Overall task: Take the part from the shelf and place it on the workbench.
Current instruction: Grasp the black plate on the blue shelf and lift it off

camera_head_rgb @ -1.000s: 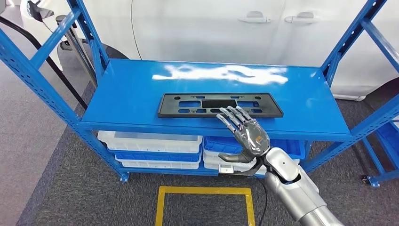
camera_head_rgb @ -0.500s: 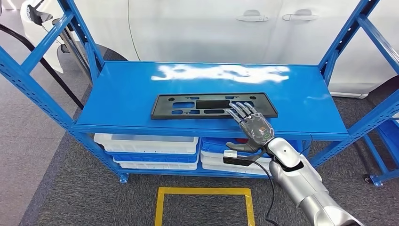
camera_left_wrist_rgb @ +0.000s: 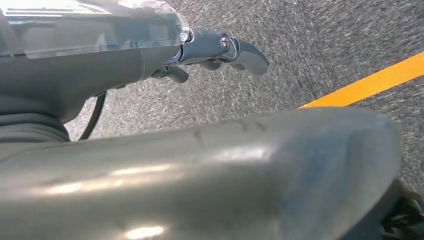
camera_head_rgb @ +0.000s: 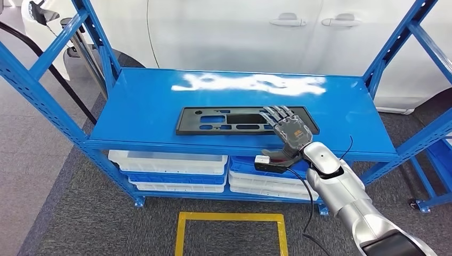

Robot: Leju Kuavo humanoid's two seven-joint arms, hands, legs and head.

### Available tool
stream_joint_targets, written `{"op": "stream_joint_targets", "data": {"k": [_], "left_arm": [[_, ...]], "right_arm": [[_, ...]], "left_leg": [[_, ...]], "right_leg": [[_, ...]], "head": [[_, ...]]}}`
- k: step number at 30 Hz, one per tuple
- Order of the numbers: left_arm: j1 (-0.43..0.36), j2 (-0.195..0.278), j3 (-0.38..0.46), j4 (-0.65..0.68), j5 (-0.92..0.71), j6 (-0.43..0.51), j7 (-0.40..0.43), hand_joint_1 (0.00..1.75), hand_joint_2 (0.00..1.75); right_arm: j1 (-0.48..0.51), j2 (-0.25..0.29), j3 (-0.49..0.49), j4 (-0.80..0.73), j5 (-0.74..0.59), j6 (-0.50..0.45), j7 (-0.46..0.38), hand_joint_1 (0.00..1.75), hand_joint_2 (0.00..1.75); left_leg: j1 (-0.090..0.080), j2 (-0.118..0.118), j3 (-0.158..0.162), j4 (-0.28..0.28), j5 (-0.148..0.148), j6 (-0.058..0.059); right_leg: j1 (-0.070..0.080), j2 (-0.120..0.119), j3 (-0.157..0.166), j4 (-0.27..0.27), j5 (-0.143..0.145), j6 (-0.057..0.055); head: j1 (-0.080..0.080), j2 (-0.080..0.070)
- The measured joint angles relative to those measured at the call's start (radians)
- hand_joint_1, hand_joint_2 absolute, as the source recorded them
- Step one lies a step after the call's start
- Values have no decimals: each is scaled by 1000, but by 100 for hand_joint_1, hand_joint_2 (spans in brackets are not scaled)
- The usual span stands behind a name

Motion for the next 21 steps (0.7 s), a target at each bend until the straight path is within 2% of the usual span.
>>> {"op": "stream_joint_targets", "data": {"k": [1, 3, 4, 5, 6, 8, 9, 10, 12, 14, 15, 16, 18, 19, 20, 21], "left_arm": [[-1, -1, 0, 0, -1, 0, 0, 0, 0], [-2, -3, 0, 0, -1, 0, 2, 0, 0], [-2, -3, 0, 0, 0, 0, 2, 0, 0], [-1, -3, 0, 0, 1, 0, 3, 0, 0], [0, -4, 0, 0, 3, 0, 4, 0, 0], [0, -4, 0, 0, 5, 0, 4, 0, 0], [0, -5, 0, 0, 6, 0, 5, 0, 0], [1, -5, 0, 0, 7, 1, 5, 0, 0], [2, -5, 0, 0, 9, 2, 6, 0, 0], [3, -5, 0, 0, 10, 4, 6, 0, 0], [3, -5, 0, 0, 10, 4, 6, 0, 0], [3, -5, 0, 0, 11, 4, 6, 0, 0], [3, -5, 0, 0, 13, 5, 6, 0, 0], [4, -5, 0, 0, 14, 5, 6, 0, 0], [5, -5, 0, 0, 14, 5, 6, 0, 0], [6, -5, 0, 0, 14, 5, 6, 0, 0]], "right_arm": [[-6, 0, 1, 7, 2, 0, 4, 0, 175], [-19, 0, 3, 27, 7, -1, 13, 0, 175], [-24, 0, 4, 40, 9, -2, 16, 0, 175], [-30, 0, 6, 52, 11, -3, 19, 0, 175], [-36, -1, 8, 64, 13, -5, 23, 0, 175], [-55, -1, 13, 87, 19, -16, 37, 0, 175], [-65, -1, 16, 97, 22, -23, 48, 0, 175], [-75, -1, 18, 107, 26, -31, 62, 0, 175], [-86, 0, 24, 124, 41, -46, 94, 0, 175], [-91, 1, 32, 136, 61, -56, 121, 0, 175], [-94, 1, 37, 140, 71, -60, 130, 0, 175], [-97, 2, 42, 143, 81, -65, 136, 0, 175], [-102, 4, 54, 152, 98, -74, 143, 0, 175], [-103, 5, 60, 158, 106, -77, 144, 0, 175], [-103, 6, 66, 164, 115, -79, 144, 0, 175], [-103, 6, 72, 169, 123, -79, 144, 0, 175]], "left_leg": [[2, 1, 2, -4, 3, 4], [1, 1, 1, -5, 4, 8], [1, 0, 1, -5, 4, 8], [1, 0, 1, -4, 3, 8], [1, 0, 1, -3, 2, 7], [1, -1, 2, 2, -2, 2], [0, -1, 1, 6, -5, -2], [-2, -1, -1, 8, -7, -7], [-4, -1, -3, 10, -9, -17], [-3, -1, -4, 13, -13, -28], [-2, 0, -10, 29, -26, -34], [-2, 0, -27, 66, -49, -39], [0, 1, -89, 199, -114, -45], [0, 1, -121, 264, -137, -47], [1, 1, -141, 301, -142, -47], [1, 1, -141, 297, -127, -46]], "right_leg": [[-2, 0, -19, 42, -25, 4], [-5, 0, -83, 176, -88, 11], [-6, 0, -113, 235, -107, 14], [-8, -1, -130, 262, -107, 16], [-9, -1, -126, 247, -86, 17], [-13, -1, -70, 122, -13, 16], [-12, -1, -38, 55, 12, 14], [-10, -1, -17, 8, 27, 10], [-4, 0, -7, -17, 27, -1], [-7, 0, -7, -20, 30, -14], [-9, -1, -6, -23, 31, -21], [-11, -2, -5, -25, 32, -27], [-9, -3, -4, -25, 31, -34], [-7, -4, -4, -25, 31, -35], [-6, -4, -4, -25, 30, -36], [-5, -3, -3, -24, 30, -36]], "head": [[0, 0], [0, 0], [0, 0], [0, 0], [0, 0], [0, 0], [0, 0], [0, 0], [0, 0], [0, 0], [0, 0], [0, 0], [0, 0], [0, 0], [0, 0], [0, 0]]}}
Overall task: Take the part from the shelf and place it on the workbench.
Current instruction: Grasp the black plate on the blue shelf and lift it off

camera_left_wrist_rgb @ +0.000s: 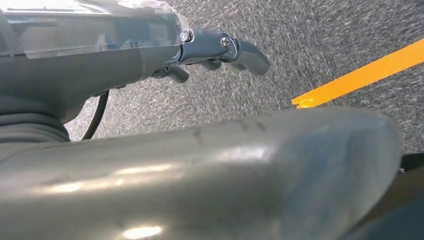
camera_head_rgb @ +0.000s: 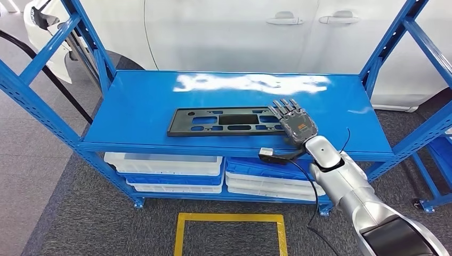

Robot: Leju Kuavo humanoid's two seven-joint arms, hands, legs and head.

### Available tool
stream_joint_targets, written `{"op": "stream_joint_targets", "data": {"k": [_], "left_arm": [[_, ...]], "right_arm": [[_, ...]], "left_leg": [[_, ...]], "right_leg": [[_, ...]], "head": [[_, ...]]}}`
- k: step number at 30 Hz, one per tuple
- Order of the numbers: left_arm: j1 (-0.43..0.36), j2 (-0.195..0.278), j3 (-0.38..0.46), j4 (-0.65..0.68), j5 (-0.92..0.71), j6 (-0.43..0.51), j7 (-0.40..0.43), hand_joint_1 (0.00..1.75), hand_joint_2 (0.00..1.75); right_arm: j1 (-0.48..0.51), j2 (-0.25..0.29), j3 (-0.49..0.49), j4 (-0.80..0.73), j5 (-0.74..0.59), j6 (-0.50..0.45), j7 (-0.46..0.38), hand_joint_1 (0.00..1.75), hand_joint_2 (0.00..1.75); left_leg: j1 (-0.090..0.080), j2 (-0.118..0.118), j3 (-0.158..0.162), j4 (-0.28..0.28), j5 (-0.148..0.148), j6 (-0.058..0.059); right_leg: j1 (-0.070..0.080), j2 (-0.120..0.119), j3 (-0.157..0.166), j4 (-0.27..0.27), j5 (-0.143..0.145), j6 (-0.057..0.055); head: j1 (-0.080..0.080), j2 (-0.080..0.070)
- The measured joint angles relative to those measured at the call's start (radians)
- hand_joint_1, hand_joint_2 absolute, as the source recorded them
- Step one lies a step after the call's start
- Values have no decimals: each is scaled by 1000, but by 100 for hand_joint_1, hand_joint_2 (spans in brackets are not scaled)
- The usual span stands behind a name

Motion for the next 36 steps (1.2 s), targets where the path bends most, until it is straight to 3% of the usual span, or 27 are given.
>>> {"op": "stream_joint_targets", "data": {"k": [1, 3, 5, 9, 11, 13, 14, 15, 16, 18, 20, 22, 24, 25, 26, 28, 29, 30, 31, 34, 36], "left_arm": [[1, 0, 0, 0, 0, 0, 0, 0, 0], [0, 1, 0, 0, -2, 0, 0, 0, 0], [-1, 1, 0, 0, -3, 1, 0, 0, 0], [-1, 1, 0, 0, -2, 2, 1, 0, 0], [-2, 1, 0, 0, -1, 2, 0, 0, 0], [-1, 1, 0, 0, 0, 2, 0, 0, 0], [0, 1, 0, 0, 0, 2, 0, 0, 0], [0, 1, 0, 0, 0, 2, 0, 0, 0], [0, 0, 0, 0, 0, 2, 0, 0, 0], [0, 0, 0, 0, 0, 2, -1, 0, 0], [-1, 0, 0, 0, 0, 2, -3, 0, 0], [-1, 0, 0, 0, 0, 2, -4, 0, 0], [-1, 0, 0, 0, 0, 2, -4, 0, 0], [-2, 0, 0, 0, 0, 2, -4, 0, 0], [-2, 0, 0, 0, 0, 2, -4, 0, 0], [-1, 0, 0, 0, 1, 2, -4, 0, 0], [0, 0, 0, 0, 1, 1, -4, 0, 0], [1, 0, 0, 0, 1, 0, -4, 0, 0], [1, 0, 0, 0, 1, 0, -4, 0, 0], [-1, 1, 0, 0, 0, -1, -5, 0, 0], [-2, 1, 0, 0, 0, -1, -6, 0, 0]], "right_arm": [[-1, 0, 5, 4, 8, 0, 0, 0, 175], [-6, 0, 15, 11, 27, 2, 0, 0, 175], [-15, 0, 26, 20, 51, 8, 0, 0, 175], [-38, -3, 48, 44, 75, 29, -16, 0, 175], [-48, -5, 54, 58, 74, 36, -28, 0, 175], [-52, -6, 63, 73, 74, 41, -34, 0, 175], [-52, -6, 67, 79, 74, 42, -36, 0, 175], [-52, -6, 71, 85, 74, 43, -39, 0, 175], [-53, -6, 73, 89, 74, 45, -41, 0, 175], [-58, -6, 76, 94, 74, 46, -43, 0, 175], [-63, -6, 79, 98, 75, 47, -44, 68, 175], [-65, -6, 81, 102, 74, 47, -45, 134, 175], [-68, -6, 84, 105, 71, 47, -47, 152, 175], [-69, -6, 85, 106, 70, 46, -48, 161, 175], [-71, -6, 87, 106, 69, 46, -48, 170, 175], [-72, -6, 90, 109, 67, 46, -52, 172, 175], [-72, -6, 92, 111, 66, 46, -55, 173, 175], [-72, -6, 94, 113, 65, 46, -59, 174, 175], [-72, -6, 96, 114, 63, 46, -61, 174, 175], [-75, -6, 98, 116, 59, 45, -64, 175, 175], [-80, -6, 99, 117, 56, 45, -67, 175, 175]], "left_leg": [[0, 0, 19, -45, 32, 3], [-2, 0, 87, -190, 99, 14], [-6, 0, 126, -273, 124, 23], [-5, -1, 132, -292, 130, 44], [-2, 0, 134, -299, 135, 53], [-2, 0, 133, -299, 136, 55], [-2, 0, 133, -299, 135, 56], [-2, -1, 133, -298, 135, 55], [-2, -1, 134, -297, 134, 54], [-4, -2, 135, -293, 130, 49], [-7, -2, 133, -288, 126, 41], [-8, -2, 133, -288, 125, 32], [-7, -1, 129, -275, 112, 21], [-6, -1, 117, -246, 92, 16], [-5, -1, 95, -196, 64, 11], [-1, 0, 30, -58, 1, 5], [0, 0, 4, -8, -13, 3], [1, 0, -5, 8, -8, 2], [2, 0, 6, -19, 17, 2], [1, 0, 102, -223, 111, 13], [-2, -1, 129, -281, 124, 23]], "right_leg": [[1, 1, 1, 1, -1, 1], [3, 3, 4, 3, -4, 5], [6, 4, 4, 4, -5, 14], [3, 4, -1, 16, -17, 37], [0, 3, -38, 100, -68, 46], [-2, 3, -104, 236, -128, 53], [-2, 3, -126, 280, -138, 55], [-2, 3, -131, 285, -128, 56], [-3, 3, -115, 248, -99, 55], [-1, 3, -48, 107, -32, 49], [3, 3, -4, 14, -2, 39], [6, 3, -1, 2, -2, 27], [2, 2, 2, -3, 1, 14], [-1, 1, 4, -6, 3, 8], [-2, 0, 5, -7, 3, 3], [-1, -1, 5, -7, 2, -1], [0, -1, 5, -7, 2, -1], [0, -1, 6, -6, 1, -1], [0, 0, 7, -6, 1, 0], [2, 2, 11, -2, -4, 9], [5, 3, 9, 0, -5, 20]], "head": [[0, 0], [0, 0], [0, 0], [0, 0], [0, 0], [0, 0], [0, 0], [0, 0], [0, 0], [0, 0], [0, 0], [0, 0], [0, 0], [0, 0], [0, 0], [0, 0], [0, 0], [0, 0], [0, 0], [0, 0], [0, 0]]}}
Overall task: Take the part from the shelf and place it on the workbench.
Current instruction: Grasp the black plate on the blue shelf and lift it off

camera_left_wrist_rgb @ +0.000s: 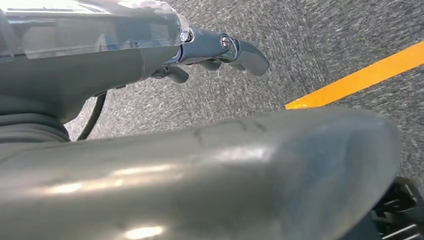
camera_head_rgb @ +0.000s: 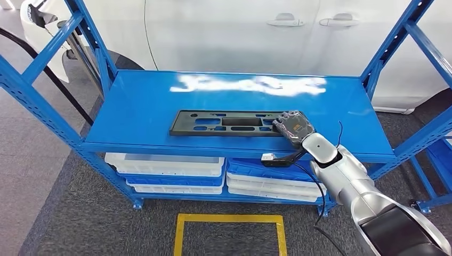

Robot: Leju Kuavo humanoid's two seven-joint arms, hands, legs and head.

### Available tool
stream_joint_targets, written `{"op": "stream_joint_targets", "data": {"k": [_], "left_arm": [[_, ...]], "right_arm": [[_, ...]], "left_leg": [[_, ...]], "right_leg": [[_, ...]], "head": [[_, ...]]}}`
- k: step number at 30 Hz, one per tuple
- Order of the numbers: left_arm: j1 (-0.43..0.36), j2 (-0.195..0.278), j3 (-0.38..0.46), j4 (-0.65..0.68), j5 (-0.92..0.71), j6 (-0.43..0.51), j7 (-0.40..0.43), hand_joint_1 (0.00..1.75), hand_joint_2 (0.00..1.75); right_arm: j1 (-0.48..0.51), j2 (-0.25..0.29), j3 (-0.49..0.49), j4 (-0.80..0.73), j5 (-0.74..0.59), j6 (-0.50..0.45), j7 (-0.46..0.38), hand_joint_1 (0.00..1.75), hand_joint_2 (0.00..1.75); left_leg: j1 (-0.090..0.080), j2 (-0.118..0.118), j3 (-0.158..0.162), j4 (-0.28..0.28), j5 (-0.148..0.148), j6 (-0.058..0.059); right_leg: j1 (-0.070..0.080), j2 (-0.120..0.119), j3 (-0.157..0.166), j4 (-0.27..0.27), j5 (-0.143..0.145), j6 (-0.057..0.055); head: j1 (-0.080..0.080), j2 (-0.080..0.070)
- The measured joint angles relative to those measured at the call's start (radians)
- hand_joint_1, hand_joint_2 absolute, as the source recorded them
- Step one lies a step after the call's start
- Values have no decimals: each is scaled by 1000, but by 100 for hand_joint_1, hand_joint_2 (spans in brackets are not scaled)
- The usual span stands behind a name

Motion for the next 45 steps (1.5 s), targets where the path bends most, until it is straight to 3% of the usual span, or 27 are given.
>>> {"op": "stream_joint_targets", "data": {"k": [2, 4, 7, 8, 9, 10, 12, 14, 16, 19, 20, 23, 24, 25, 26, 27, 29, 30, 33, 35, 38, 39, 40, 41, 43, 45], "left_arm": [[1, 0, 0, 0, 0, 0, 0, 0, 0], [0, -1, 0, 0, 0, 0, -1, 0, 0], [-2, -1, 0, 0, 0, 0, -1, 0, 0], [-1, -1, 0, 0, 0, 0, -1, 0, 0], [-1, -1, 0, 0, 0, -1, -1, 0, 0], [0, -1, 0, 0, 0, -1, -1, 0, 0], [0, -1, 0, 0, 0, -2, -1, 0, 0], [-1, -2, 0, 0, 0, -2, -1, 0, 0], [-1, -2, 0, 0, 0, -2, -1, 0, 0], [-2, -2, 0, 0, 0, -2, -1, 0, 0], [-2, -2, 0, 0, 1, -1, -2, 0, 0], [0, -2, 0, 0, 2, -1, -4, 0, 0], [2, -2, 0, 0, 3, -2, -5, 0, 0], [3, -2, 0, 0, 4, -2, -7, 0, 0], [3, -2, 0, 0, 4, -2, -11, 0, 0], [3, -2, 0, 0, 5, -4, -17, 0, 0], [2, -2, 0, 0, 10, -11, -35, 0, 0], [1, -2, 0, 0, 14, -16, -46, 0, 44], [3, -2, 1, 0, 22, -24, -69, 0, 175], [2, -3, 1, 0, 23, -25, -74, 0, 175], [2, -3, 1, 0, 22, -25, -77, 0, 175], [4, -3, 1, 0, 22, -25, -78, 0, 175], [5, -3, 1, 0, 22, -25, -78, 0, 175], [6, -3, 1, 0, 22, -24, -79, 0, 175], [6, -3, 1, 0, 22, -23, -79, 0, 175], [6, -3, 1, 0, 22, -23, -79, 0, 175]], "right_arm": [[-5, 0, 0, 2, -4, 1, -6, 175, 175], [-10, 0, 0, 2, -6, 2, -13, 175, 175], [-11, 0, 0, 5, -6, 5, -19, 175, 175], [-10, 0, 0, 7, -7, 6, -20, 175, 175], [-8, 0, 1, 8, -7, 6, -20, 175, 175], [-8, 0, 1, 10, -7, 6, -21, 175, 175], [-11, 0, 1, 10, -7, 6, -21, 175, 175], [-16, 0, 1, 11, -8, 6, -21, 175, 175], [-17, 0, 2, 11, -8, 7, -21, 175, 175], [-18, 0, 2, 12, -9, 7, -24, 175, 175], [-19, 0, 2, 12, -10, 8, -26, 175, 175], [-19, 0, 3, 14, -30, 13, -42, 175, 175], [-19, 0, 4, 14, -54, 16, -56, 175, 175], [-19, 1, 3, 15, -92, 20, -78, 175, 175], [-18, 2, 0, 14, -149, 28, -109, 175, 175], [-15, 4, -7, 10, -220, 39, -148, 175, 175], [1, 6, -35, -18, -393, 80, -236, 175, 175], [17, 5, -53, -46, -487, 112, -277, 175, 175], [79, -3, -109, -177, -737, 212, -355, 175, 175], [106, -11, -138, -262, -842, 261, -379, 175, 175], [169, -27, -183, -403, -1035, 356, -431, 175, 175], [199, -29, -198, -458, -1104, 393, -445, 175, 175], [228, -31, -213, -517, -1173, 432, -455, 175, 175], [253, -32, -228, -574, -1234, 468, -462, 175, 175], [292, -34, -262, -679, -1340, 531, -469, 175, 175], [336, -34, -291, -767, -1414, 582, -476, 175, 175]], "left_leg": [[-1, 0, 0, -5, 3, 11], [1, 1, 3, -14, 9, 24], [2, 1, 4, -18, 13, 32], [2, 1, 4, -17, 12, 32], [2, 0, 4, -17, 12, 32], [2, 0, 4, -16, 11, 32], [2, -1, 6, -12, 7, 27], [-2, -2, 4, -6, 3, 20], [-4, -3, 2, -5, 2, 10], [-4, -1, -6, 14, -16, -6], [-3, 0, -22, 52, -39, -11], [0, 1, -114, 252, -131, -18], [0, 1, -134, 291, -139, -18], [0, 1, -134, 289, -126, -17], [0, 1, -111, 242, -94, -15], [0, 1, -75, 166, -55, -10], [-3, 0, -10, 34, -8, -1], [-4, 0, 4, 4, -2, 3], [-4, 0, 7, -8, 0, 15], [-1, 1, 10, -18, 6, 28], [0, -3, 11, -21, 8, 35], [0, -4, 11, -20, 7, 35], [0, -4, 11, -18, 5, 34], [0, -4, 12, -16, 2, 32], [-1, -4, 14, -9, -5, 26], [-3, -5, 13, -3, -11, 18]], "right_leg": [[-2, 0, -1, 0, 0, 13], [-5, 0, -13, 27, -22, 23], [-7, 0, -95, 206, -115, 33], [-8, 0, -124, 265, -134, 35], [-8, 0, -139, 291, -134, 36], [-8, 0, -134, 275, -113, 35], [-9, -1, -72, 139, -40, 31], [-4, -1, -19, 26, 1, 23], [1, 0, -11, 6, 2, 12], [-5, -1, -10, 0, 7, -8], [-8, -2, -8, -3, 8, -13], [-5, -4, -8, -3, 8, -19], [-5, -4, -8, -3, 7, -20], [-4, -3, -7, -3, 7, -20], [-4, -2, -5, -3, 6, -19], [-3, -1, -3, -2, 5, -18], [0, 0, -2, 0, 2, -11], [2, 0, -3, 0, 2, -7], [1, 1, -4, 1, 1, 9], [-1, 1, -22, 46, -32, 19], [-5, 1, -108, 232, -124, 28], [-6, 1, -130, 275, -134, 30], [-7, 1, -136, 282, -125, 31], [-8, 0, -122, 248, -97, 32], [-7, 0, -59, 115, -29, 28], [-3, 0, -16, 23, -2, 19]], "head": [[0, 0], [0, 0], [0, 0], [0, 0], [0, 0], [0, 0], [0, 0], [0, 0], [0, 0], [0, 0], [0, 0], [0, 0], [0, 0], [0, 0], [0, 0], [0, 0], [0, 0], [0, 0], [0, 0], [0, 0], [0, 0], [0, 0], [0, 0], [0, 0], [0, 0], [0, 0]]}}
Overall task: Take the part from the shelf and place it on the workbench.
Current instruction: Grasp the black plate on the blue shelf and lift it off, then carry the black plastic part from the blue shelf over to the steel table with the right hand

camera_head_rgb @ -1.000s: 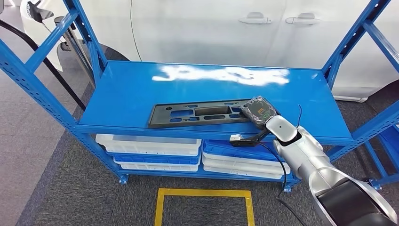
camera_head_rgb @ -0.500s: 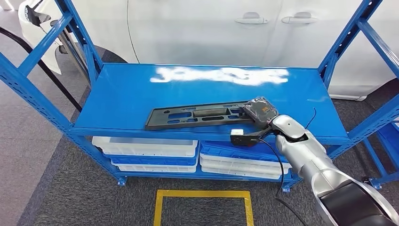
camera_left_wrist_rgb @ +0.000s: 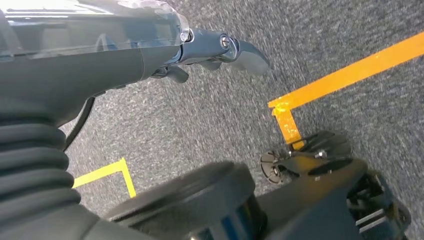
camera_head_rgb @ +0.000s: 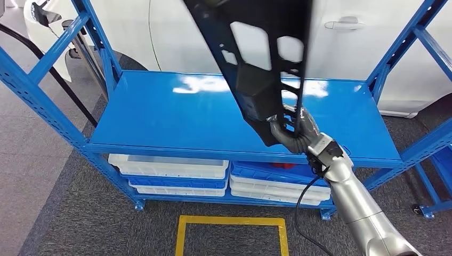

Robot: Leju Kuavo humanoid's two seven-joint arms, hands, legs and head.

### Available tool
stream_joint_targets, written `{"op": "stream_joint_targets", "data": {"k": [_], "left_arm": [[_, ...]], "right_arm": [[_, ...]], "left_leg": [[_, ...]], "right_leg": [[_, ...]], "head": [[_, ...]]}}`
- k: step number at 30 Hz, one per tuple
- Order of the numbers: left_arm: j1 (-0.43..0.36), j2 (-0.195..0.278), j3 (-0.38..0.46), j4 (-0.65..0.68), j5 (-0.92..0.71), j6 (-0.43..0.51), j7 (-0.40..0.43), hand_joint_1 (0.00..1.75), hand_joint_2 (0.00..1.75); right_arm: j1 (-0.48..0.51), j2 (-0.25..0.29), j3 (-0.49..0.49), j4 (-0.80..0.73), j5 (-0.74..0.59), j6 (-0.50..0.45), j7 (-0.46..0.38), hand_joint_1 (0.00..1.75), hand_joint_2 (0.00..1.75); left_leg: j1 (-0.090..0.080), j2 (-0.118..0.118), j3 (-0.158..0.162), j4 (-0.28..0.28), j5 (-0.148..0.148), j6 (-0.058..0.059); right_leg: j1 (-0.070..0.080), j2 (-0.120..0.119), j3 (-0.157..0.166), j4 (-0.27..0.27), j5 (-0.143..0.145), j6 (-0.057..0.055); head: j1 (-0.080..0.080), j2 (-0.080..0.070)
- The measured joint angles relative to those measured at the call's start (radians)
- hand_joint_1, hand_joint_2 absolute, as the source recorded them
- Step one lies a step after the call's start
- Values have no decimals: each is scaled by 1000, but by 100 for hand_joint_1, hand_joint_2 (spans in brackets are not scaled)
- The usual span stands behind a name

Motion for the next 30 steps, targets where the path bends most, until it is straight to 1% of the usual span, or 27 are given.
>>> {"op": "stream_joint_targets", "data": {"k": [2, 3, 4, 5, 6, 8, 9, 10, 11, 12, 13, 14, 15, 16, 18, 19, 20, 21, 23, 24, 25, 26, 27, 28, 29, 30], "left_arm": [[1, 0, 0, 0, 0, 1, 0, 0, 175], [0, 1, 0, 0, 0, 1, 0, 0, 175], [0, 1, 0, 0, -2, 1, 0, 0, 175], [0, 1, 0, 0, -4, 1, 0, 0, 175], [1, 2, 0, 0, -7, 1, 0, 0, 175], [1, 2, -1, 0, -15, 1, 1, 0, 175], [0, 2, -3, 0, -20, 3, 1, 0, 175], [-3, 2, -5, 0, -27, 7, 3, 0, 175], [-5, 3, -8, 0, -34, 13, 6, 0, 175], [-7, 4, -12, 0, -42, 21, 9, 0, 175], [-6, 5, -16, 0, -48, 28, 13, 0, 175], [-5, 6, -19, 0, -51, 34, 16, 0, 175], [-4, 7, -22, 0, -52, 37, 17, 0, 175], [-4, 7, -23, 0, -46, 37, 18, 0, 175], [-4, 7, -22, 0, -30, 34, 15, 0, 175], [-4, 7, -22, 0, -23, 32, 15, 0, 175], [-4, 7, -21, 0, -20, 31, 16, 0, 175], [-4, 7, -21, 0, -19, 31, 18, 0, 175], [-3, 7, -21, 0, -19, 31, 22, 0, 175], [-3, 7, -21, 0, -19, 31, 22, 0, 175], [-3, 7, -21, 0, -19, 31, 22, 0, 175], [-3, 7, -21, 0, -19, 31, 23, 0, 175], [-4, 7, -21, 0, -19, 31, 23, 0, 175], [-4, 7, -21, 0, -18, 31, 25, 0, 175], [-4, 7, -21, 0, -18, 32, 28, 0, 175], [-5, 7, -21, 0, -18, 34, 33, 0, 175]], "right_arm": [[55, 1, -17, -72, -40, 39, -7, 175, 175], [88, 4, -23, -108, -49, 54, -10, 175, 175], [125, 9, -29, -144, -53, 67, -15, 175, 175], [162, 14, -35, -179, -53, 77, -19, 175, 175], [198, 22, -41, -213, -51, 85, -24, 175, 175], [258, 34, -45, -260, -47, 93, -28, 175, 175], [285, 40, -45, -278, -44, 95, -30, 175, 175], [311, 45, -45, -295, -41, 96, -34, 175, 175], [338, 50, -44, -310, -38, 98, -38, 175, 175], [363, 55, -44, -325, -35, 100, -42, 175, 175], [387, 60, -44, -339, -32, 101, -45, 175, 175], [410, 65, -44, -351, -28, 101, -47, 175, 175], [430, 70, -43, -363, -25, 99, -49, 175, 175], [448, 74, -43, -372, -20, 95, -51, 175, 175], [478, 82, -42, -386, -6, 86, -54, 175, 175], [491, 86, -42, -392, 2, 81, -54, 175, 175], [501, 90, -42, -397, 9, 77, -54, 175, 175], [509, 92, -42, -400, 15, 75, -54, 175, 175], [524, 96, -41, -403, 19, 73, -54, 175, 175], [530, 97, -41, -403, 20, 73, -54, 175, 175], [535, 99, -41, -403, 21, 73, -54, 175, 175], [538, 100, -41, -403, 21, 73, -53, 175, 175], [539, 101, -41, -403, 20, 73, -52, 175, 175], [540, 101, -41, -403, 19, 73, -50, 175, 175], [541, 103, -41, -403, 18, 74, -45, 175, 175], [544, 104, -41, -404, 17, 73, -39, 175, 175]], "left_leg": [[-1, -1, 1, 0, -3, -10], [0, 0, 1, 1, -6, -15], [1, 1, 0, 9, -15, -21], [1, 3, -9, 33, -33, -26], [2, 4, -28, 79, -62, -31], [4, 6, -86, 212, -127, -37], [4, 6, -111, 264, -145, -39], [5, 6, -118, 283, -143, -39], [5, 6, -105, 260, -122, -38], [5, 6, -74, 200, -87, -35], [4, 6, -36, 125, -56, -31], [3, 6, -3, 59, -34, -26], [2, 6, 18, 16, -24, -22], [0, 5, 26, -1, -24, -18], [1, 5, 29, -7, -21, -8], [2, 5, 31, -11, -17, -1], [4, 6, 32, -15, -14, 5], [6, 7, 33, -19, -10, 10], [5, 9, 30, -18, -8, 13], [4, 9, 28, -17, -8, 14], [4, 9, 27, -16, -8, 14], [3, 9, 27, -15, -8, 13], [3, 8, 28, -13, -9, 12], [3, 8, 29, -12, -10, 10], [2, 8, 29, -10, -12, 7], [0, 7, 28, -8, -12, 2]], "right_leg": [[5, 0, 7, -16, -3, -11], [3, -1, 9, -18, -3, -17], [1, -2, 12, -21, -3, -23], [-1, -5, 15, -24, -3, -30], [-3, -7, 17, -25, -3, -35], [-2, -9, 17, -25, -5, -42], [-1, -9, 17, -25, -5, -42], [-1, -9, 18, -24, -6, -42], [-1, -9, 19, -24, -6, -41], [-1, -8, 22, -24, -7, -40], [-1, -7, 24, -24, -8, -38], [1, -5, 26, -22, -10, -35], [2, -3, 26, -21, -10, -30], [3, -2, 25, -21, -9, -25], [3, -1, 25, -22, -8, -12], [2, 0, 24, -17, -14, -7], [1, 0, 17, 3, -30, -2], [-1, 0, -1, 45, -58, 2], [-3, 0, -59, 177, -126, 9], [-4, 0, -86, 235, -148, 12], [-4, 0, -97, 261, -151, 13], [-4, 0, -89, 247, -134, 12], [-4, 0, -60, 192, -101, 11], [-4, 0, -21, 115, -68, 7], [-2, 0, 14, 47, -43, 3], [1, 0, 37, -1, -28, -2]], "head": [[0, 0], [0, 0], [0, 0], [0, 0], [0, 0], [0, 0], [0, 0], [0, 0], [0, 0], [0, 0], [0, 0], [0, 0], [0, 0], [0, 0], [0, 0], [0, 0], [0, 0], [0, 0], [0, 0], [0, 0], [0, 0], [0, 0], [0, 0], [0, 0], [0, 0], [0, 0]]}}
